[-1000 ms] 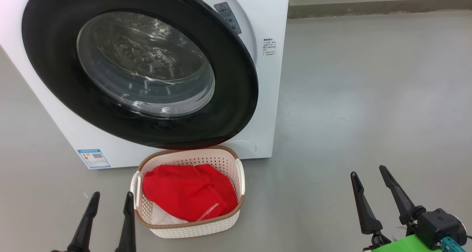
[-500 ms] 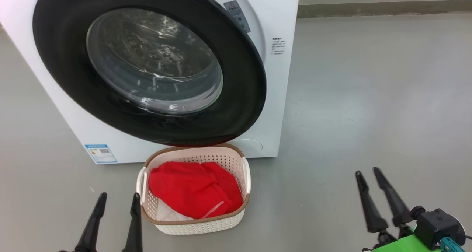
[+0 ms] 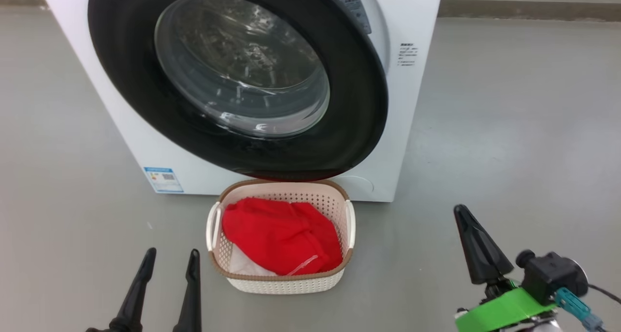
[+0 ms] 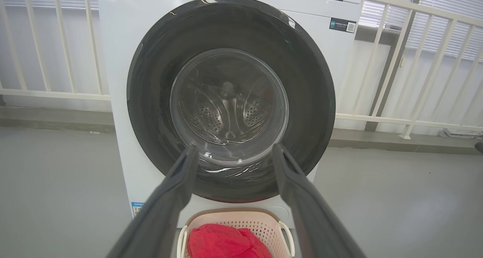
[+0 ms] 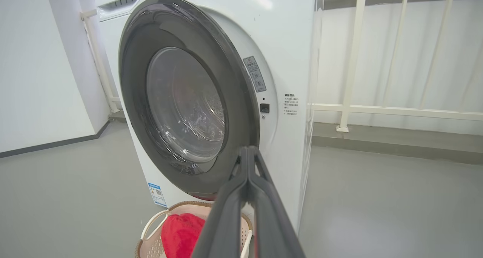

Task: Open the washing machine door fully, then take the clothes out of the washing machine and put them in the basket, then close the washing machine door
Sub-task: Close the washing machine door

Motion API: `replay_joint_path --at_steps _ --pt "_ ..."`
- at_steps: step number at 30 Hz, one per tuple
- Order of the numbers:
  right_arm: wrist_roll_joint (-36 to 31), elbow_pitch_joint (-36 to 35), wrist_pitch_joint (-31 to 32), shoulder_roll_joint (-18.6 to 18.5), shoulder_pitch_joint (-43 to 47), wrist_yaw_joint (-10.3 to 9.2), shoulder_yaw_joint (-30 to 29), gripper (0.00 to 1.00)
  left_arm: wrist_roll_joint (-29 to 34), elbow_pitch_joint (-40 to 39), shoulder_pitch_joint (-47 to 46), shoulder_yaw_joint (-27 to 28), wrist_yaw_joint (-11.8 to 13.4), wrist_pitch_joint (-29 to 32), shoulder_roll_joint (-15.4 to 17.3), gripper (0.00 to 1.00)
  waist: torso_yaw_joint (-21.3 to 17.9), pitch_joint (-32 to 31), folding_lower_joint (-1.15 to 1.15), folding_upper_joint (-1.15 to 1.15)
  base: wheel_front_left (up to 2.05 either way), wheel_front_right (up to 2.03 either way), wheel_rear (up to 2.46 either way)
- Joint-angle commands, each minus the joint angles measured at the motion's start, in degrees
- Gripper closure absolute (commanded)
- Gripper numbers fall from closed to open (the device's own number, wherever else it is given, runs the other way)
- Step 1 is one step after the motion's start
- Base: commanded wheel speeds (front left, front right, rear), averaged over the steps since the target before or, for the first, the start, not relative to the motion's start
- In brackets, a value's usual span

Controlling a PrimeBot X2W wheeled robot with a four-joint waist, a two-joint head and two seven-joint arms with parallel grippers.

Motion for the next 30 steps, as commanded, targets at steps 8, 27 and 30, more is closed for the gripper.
replay_joint_path --at_steps 8,27,30 --pt "-1.3 2.2 -0.4 -0.6 -10.0 0.35 3.5 1.00 -0.1 -2.4 -4.6 0.4 -1.1 -0.7 -0.1 0.00 4.4 4.0 0.00 0.00 0.00 0.00 0.00" --pt "-0.5 12.4 -0.4 -4.2 -27.2 0.35 5.8 1.00 0.9 -3.7 -8.7 -0.6 -2.6 -0.7 -1.4 0.00 9.3 11.6 0.00 0.00 0.00 0.00 0.00" --pt "-0.3 14.3 -0.4 -4.9 -30.2 0.35 6.6 1.00 1.0 -3.7 -9.4 -0.9 -2.9 -0.7 -1.7 0.00 9.8 12.5 0.00 0.00 0.00 0.00 0.00"
